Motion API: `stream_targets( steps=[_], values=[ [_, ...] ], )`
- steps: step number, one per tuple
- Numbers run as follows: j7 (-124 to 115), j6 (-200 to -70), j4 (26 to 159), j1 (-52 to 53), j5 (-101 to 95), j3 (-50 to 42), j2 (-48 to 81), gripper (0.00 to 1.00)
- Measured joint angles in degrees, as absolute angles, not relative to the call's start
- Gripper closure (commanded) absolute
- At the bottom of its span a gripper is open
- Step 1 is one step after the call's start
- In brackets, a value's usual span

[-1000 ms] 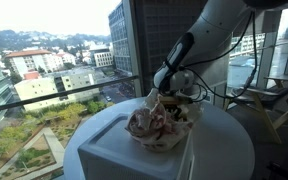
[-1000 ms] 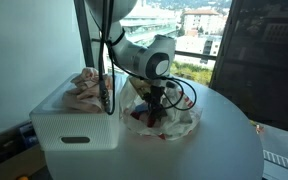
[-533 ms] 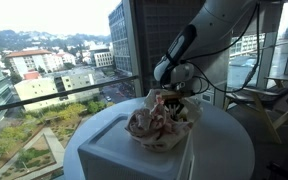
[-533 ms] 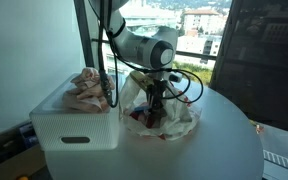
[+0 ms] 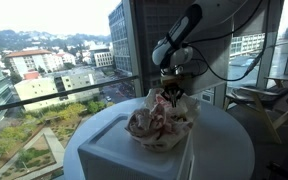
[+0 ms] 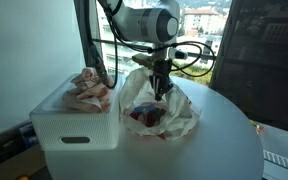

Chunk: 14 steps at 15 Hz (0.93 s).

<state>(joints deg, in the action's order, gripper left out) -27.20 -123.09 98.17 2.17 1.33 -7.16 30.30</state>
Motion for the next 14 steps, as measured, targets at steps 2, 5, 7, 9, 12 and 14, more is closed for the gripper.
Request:
stream_targets(
  steps=[2,5,7,9,12,14],
  values=[
    [-25.43,-118.48,97.23,1.97,1.58,-6.61,30.01,0.54],
    [-23.22,-115.61,97.14,1.79,2.08,-5.40,30.31,0.30],
    [-22.83,-115.95,97.21,1.79,2.49,-4.72,31.25,0.16],
    [-22.81,-117.53,97.39,1.80,2.61,-4.30,32.77,0.02],
    [-22.78,-120.07,97.90,1.81,2.85,-4.12,35.39,0.00],
    [-22.61,-120.47,98.40,1.79,3.82,-4.00,36.65,0.00]
  ],
)
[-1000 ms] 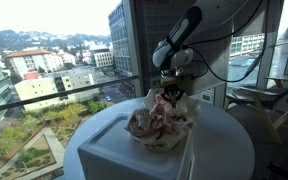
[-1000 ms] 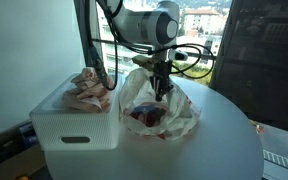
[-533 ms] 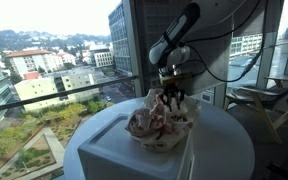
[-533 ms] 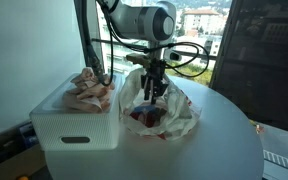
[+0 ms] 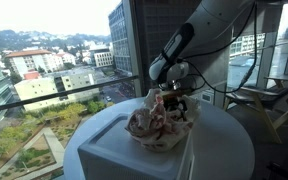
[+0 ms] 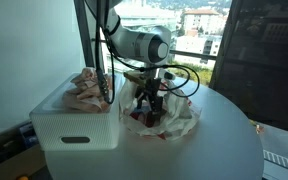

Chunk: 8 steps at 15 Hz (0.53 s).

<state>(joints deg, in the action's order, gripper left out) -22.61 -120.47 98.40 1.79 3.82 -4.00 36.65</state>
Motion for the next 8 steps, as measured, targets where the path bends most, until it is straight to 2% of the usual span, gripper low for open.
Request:
stream_targets(
  steps=[3,4,6,8],
  values=[
    [-21.75,-123.26,99.86,1.80,4.68,-3.51,37.60,0.01],
    [-21.50,-124.40,100.51,1.81,4.80,-3.31,37.74,0.26],
    [-21.11,-126.01,101.64,1.82,4.93,-2.92,37.82,0.27],
    [-20.70,-126.92,102.11,1.83,5.23,-2.63,37.71,0.44]
  ],
)
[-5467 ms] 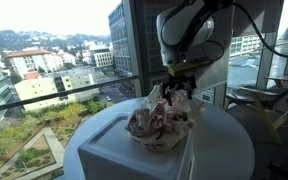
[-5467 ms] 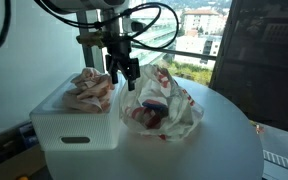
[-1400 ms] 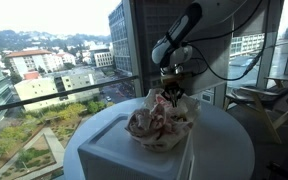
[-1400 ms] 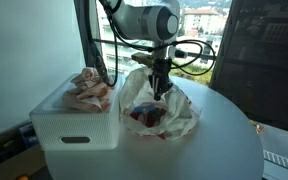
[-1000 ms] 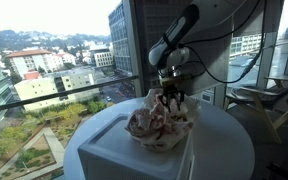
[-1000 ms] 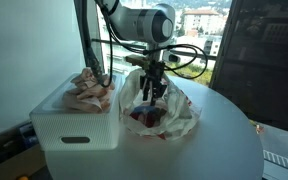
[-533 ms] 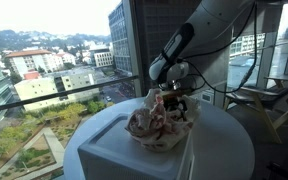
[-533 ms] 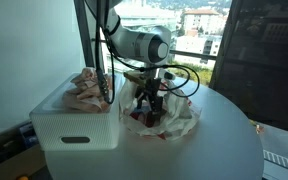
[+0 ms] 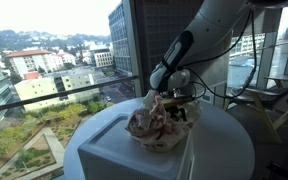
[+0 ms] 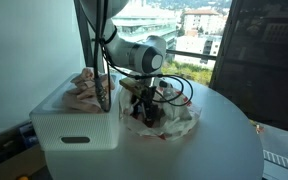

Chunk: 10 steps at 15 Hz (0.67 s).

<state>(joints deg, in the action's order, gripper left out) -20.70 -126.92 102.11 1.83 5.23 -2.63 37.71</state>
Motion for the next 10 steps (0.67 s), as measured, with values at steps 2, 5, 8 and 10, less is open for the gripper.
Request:
stream_targets(
  steps=[2,5,8,10],
  values=[
    [-20.46,-127.62,102.29,1.82,5.60,-2.57,37.49,0.58],
    [-20.42,-127.97,102.68,1.73,5.97,-2.57,37.27,0.81],
    [-20.34,-127.97,103.32,1.66,6.50,-2.57,37.27,0.90],
    [-20.30,-127.97,103.57,1.66,6.54,-2.57,37.26,0.87]
  ],
)
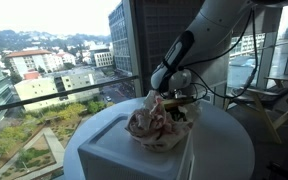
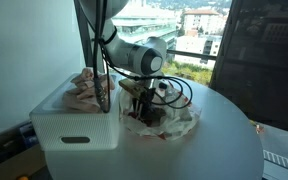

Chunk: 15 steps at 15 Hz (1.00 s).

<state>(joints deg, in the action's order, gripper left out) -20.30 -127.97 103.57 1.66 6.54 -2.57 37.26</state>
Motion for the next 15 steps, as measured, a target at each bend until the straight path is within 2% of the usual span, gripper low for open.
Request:
stream_targets(
  steps=[1,6,15],
  values=[
    [-20.29,-127.91,103.58,1.66,6.54,-2.57,37.19,0.90],
    [-20.31,-124.31,103.26,1.75,4.10,-4.06,33.48,0.88],
    [-10.03,-103.10,95.50,-0.15,1.42,-4.41,22.41,0.88]
  ],
)
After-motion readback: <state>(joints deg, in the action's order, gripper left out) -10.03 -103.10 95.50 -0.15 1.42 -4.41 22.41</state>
